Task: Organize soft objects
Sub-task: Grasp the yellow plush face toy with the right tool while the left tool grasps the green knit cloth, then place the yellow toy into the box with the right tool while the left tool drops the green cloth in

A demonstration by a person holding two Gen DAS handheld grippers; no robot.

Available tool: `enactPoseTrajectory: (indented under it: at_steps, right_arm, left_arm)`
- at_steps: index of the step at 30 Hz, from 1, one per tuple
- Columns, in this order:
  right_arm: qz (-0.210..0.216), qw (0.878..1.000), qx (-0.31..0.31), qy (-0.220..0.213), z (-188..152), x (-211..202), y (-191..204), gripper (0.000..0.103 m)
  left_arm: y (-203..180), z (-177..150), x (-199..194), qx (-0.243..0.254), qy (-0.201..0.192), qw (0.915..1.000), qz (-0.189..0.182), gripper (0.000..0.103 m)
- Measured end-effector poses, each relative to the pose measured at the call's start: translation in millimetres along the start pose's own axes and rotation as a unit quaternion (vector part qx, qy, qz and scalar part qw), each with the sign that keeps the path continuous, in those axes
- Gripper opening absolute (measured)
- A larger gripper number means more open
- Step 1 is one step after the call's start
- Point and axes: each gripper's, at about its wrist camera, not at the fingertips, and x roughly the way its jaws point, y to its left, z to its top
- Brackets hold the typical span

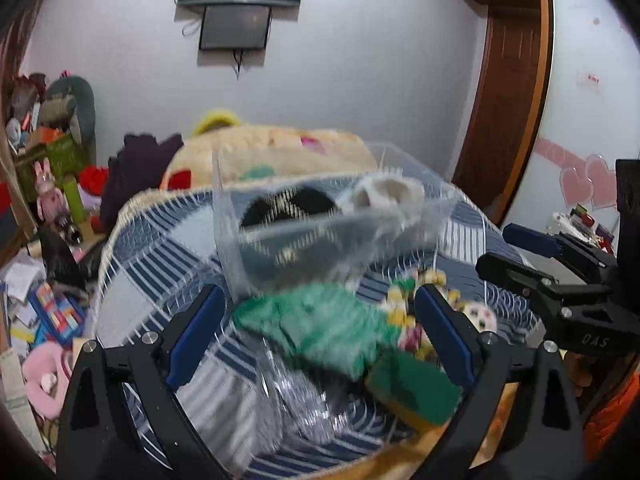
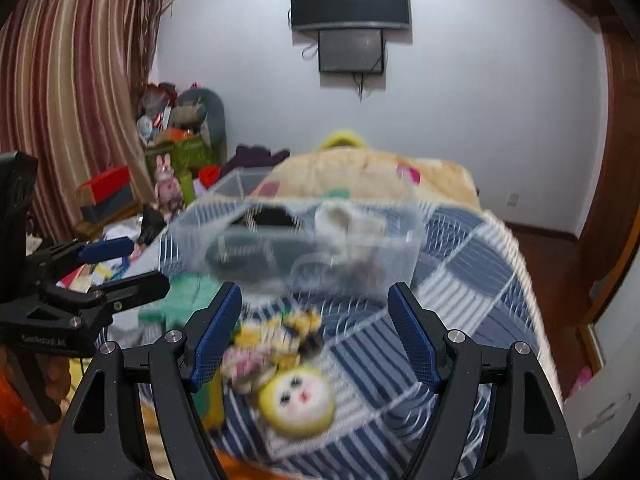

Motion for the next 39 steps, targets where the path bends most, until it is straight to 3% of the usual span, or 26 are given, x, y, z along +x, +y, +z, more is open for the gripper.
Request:
enactPoseTrajectory:
  at_steps: [7, 9, 15, 20, 23, 32, 39]
  right_arm:
    - [0.024, 0.998, 0.019, 0.046, -31.1, 6.2, -4.1, 0.073]
    - [0.028, 0.998, 0.019, 0.055, -37.0, 6.3, -2.1, 0.07]
    - [0.039, 0.996, 0.023, 0.079, -47.4, 14.3, -1.0, 0.045]
    - [0.038, 0.996, 0.02, 0.075, -50.4, 12.1, 0.1, 0.042]
    - [0.039, 0.996, 0.024, 0.071, -49.0, 8.4, -2.4, 0.041]
    - [0.01, 0.998, 0.033, 0.042, -35.2, -9.1, -17.3, 0.041]
    - [-0.007, 0.999, 0.044, 0.013, -17.0, -18.3, -29.9, 0.041]
  left_arm:
    - [-0.9, -20.5, 13.6, -0.018, 0.03, 0.9989, -0.03, 0.094]
    - [-3.2, -21.3, 18.3, -0.016, 0.037, 0.9986, -0.033, 0.084]
    - [-8.5, -20.2, 31.2, 0.003, 0.036, 0.9991, -0.022, 0.062]
    - [-7.4, -20.7, 30.4, 0.007, 0.032, 0.9991, -0.027, 0.04]
    - [-5.6, -20.0, 25.0, 0.008, 0.027, 0.9992, -0.03, 0.033]
    - [-2.2, -4.9, -4.6, 0.003, -0.013, 0.9986, -0.051, 0.029]
    - [-4.2, 14.0, -27.9, 0.009, -0.056, 0.9973, -0.046, 0.029]
